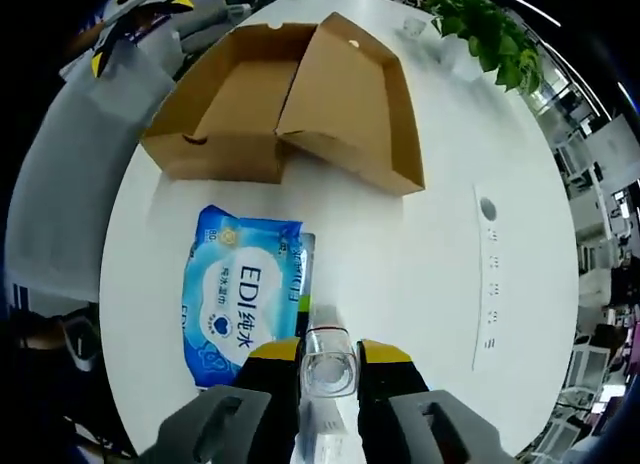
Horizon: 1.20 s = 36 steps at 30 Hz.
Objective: Operate the shoe box by opening the lid, removing the specified soft item, and placing it in the target area until the item is outside and the box remains undamaged.
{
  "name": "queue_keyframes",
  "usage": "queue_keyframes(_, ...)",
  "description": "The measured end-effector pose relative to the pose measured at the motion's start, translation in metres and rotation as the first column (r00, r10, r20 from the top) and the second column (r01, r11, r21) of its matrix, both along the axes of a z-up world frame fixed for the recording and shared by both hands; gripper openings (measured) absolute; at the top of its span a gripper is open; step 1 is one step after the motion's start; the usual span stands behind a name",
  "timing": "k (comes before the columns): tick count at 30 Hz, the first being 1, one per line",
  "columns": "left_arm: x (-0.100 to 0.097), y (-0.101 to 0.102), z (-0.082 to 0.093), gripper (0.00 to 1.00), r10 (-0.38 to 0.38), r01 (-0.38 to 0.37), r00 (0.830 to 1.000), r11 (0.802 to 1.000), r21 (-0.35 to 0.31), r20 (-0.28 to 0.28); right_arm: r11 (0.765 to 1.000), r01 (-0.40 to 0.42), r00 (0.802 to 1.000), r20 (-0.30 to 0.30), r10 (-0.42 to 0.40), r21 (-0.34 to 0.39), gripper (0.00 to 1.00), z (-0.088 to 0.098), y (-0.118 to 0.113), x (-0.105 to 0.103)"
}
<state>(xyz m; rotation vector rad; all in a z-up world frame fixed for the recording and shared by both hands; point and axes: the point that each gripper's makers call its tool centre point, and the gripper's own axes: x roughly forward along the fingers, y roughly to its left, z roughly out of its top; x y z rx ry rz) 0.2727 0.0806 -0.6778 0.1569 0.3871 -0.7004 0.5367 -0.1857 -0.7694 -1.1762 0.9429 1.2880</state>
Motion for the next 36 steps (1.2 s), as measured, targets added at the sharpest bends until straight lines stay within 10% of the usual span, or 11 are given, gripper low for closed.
queue_keyframes(36,0.015,0.028,0.0,0.89,0.144,-0.145,0.989,0.989,-0.035,-0.023,0.994,0.099,0.995,0.025,-0.1,0.051,0.29,0.009,0.011,0.013)
